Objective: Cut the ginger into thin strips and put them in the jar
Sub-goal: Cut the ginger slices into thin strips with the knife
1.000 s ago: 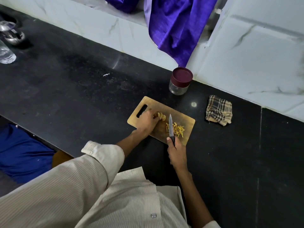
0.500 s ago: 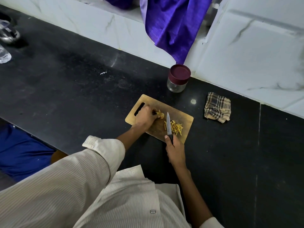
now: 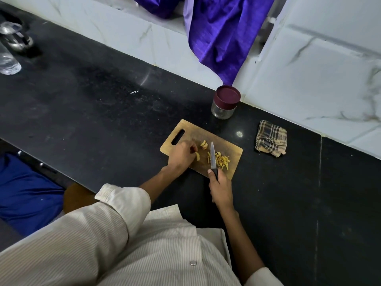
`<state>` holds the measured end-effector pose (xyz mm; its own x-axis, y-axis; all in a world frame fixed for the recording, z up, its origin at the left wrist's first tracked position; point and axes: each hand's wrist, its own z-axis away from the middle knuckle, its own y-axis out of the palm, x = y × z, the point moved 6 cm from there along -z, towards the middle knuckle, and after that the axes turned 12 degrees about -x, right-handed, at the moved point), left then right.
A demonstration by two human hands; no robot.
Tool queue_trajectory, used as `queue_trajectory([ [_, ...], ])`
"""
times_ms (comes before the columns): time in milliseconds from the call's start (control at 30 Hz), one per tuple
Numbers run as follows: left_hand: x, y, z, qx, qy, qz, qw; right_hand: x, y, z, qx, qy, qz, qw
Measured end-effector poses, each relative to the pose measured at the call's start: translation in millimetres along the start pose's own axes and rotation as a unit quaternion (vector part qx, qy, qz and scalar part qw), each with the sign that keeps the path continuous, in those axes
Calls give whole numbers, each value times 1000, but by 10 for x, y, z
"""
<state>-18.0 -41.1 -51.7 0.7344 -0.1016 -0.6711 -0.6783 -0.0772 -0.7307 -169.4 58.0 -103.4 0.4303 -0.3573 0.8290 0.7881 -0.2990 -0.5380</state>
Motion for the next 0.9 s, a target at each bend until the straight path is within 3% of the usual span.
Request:
queue_trajectory([
  [167,34,13,165,20,38,-2,999,40,-6,3,0,-8,16,1000],
  [433,181,56,259,19,-23,42,999,76,-26,35,4,2,26,1000],
  [700,9,94,379,-4,-4,-78,997,130,-49,64,17,27,15,999],
  [900,65,43,286,-2,1,-34,999,201,-92,161,69,66,23,995],
])
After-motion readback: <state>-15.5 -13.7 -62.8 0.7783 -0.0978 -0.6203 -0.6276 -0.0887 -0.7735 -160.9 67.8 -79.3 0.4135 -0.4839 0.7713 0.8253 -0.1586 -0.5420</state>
